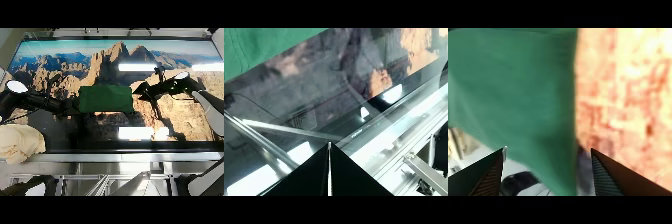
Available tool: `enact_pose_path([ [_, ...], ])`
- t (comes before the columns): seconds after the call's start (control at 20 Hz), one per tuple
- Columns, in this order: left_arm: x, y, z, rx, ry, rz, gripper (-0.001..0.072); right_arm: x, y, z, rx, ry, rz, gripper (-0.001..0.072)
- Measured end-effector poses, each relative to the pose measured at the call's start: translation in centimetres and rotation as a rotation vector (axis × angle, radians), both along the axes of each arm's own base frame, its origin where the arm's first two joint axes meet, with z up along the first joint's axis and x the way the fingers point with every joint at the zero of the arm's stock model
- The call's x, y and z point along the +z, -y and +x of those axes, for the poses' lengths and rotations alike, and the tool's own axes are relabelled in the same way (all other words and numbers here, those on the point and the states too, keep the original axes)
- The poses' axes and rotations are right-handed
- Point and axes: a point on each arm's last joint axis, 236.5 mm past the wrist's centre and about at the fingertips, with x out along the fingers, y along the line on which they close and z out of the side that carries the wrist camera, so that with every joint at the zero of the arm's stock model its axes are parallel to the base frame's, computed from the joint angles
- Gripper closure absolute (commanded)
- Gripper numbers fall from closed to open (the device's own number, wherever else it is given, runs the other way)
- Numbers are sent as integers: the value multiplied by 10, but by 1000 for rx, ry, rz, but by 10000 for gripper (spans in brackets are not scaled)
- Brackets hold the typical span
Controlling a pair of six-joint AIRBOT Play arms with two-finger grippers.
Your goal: Fold the shirts.
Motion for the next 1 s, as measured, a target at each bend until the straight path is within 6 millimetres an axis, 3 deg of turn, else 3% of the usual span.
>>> enact_pose_path([
  [0.05, -1, 0, 0, 4, 0, 1, 689, -8, -3, -2, 5, -13, -5, 159],
  [0.1, -2, 0, 2, 10, 5, 2, 689, -12, -8, -4, 8, -26, 4, 137],
  [0.35, 2, 5, 4, 7, 25, -31, 689, -18, -45, -6, 9, -46, 89, 137],
  [0.4, 4, 7, 5, 9, 30, -39, 689, -18, -51, -5, 4, -48, 107, 189],
  [0.45, 5, 8, 6, 10, 33, -48, 689, -19, -57, -3, -1, -46, 118, 503],
  [0.5, 6, 9, 6, 13, 34, -55, 689, -20, -61, -2, -3, -44, 127, 686],
  [0.65, 12, 14, 9, 26, 41, -86, 689, -3, -74, 7, -32, -23, 215, 693],
  [0.8, 19, 20, 11, 35, 41, -124, 689, 51, -71, 20, -43, 54, 318, 694],
  [0.9, 23, 23, 11, 38, 38, -148, 689, 102, -44, 38, -95, 151, 351, 694],
  [1.0, 27, 26, 11, 40, 34, -168, 689, 164, 3, 55, -177, 260, 364, 694],
])
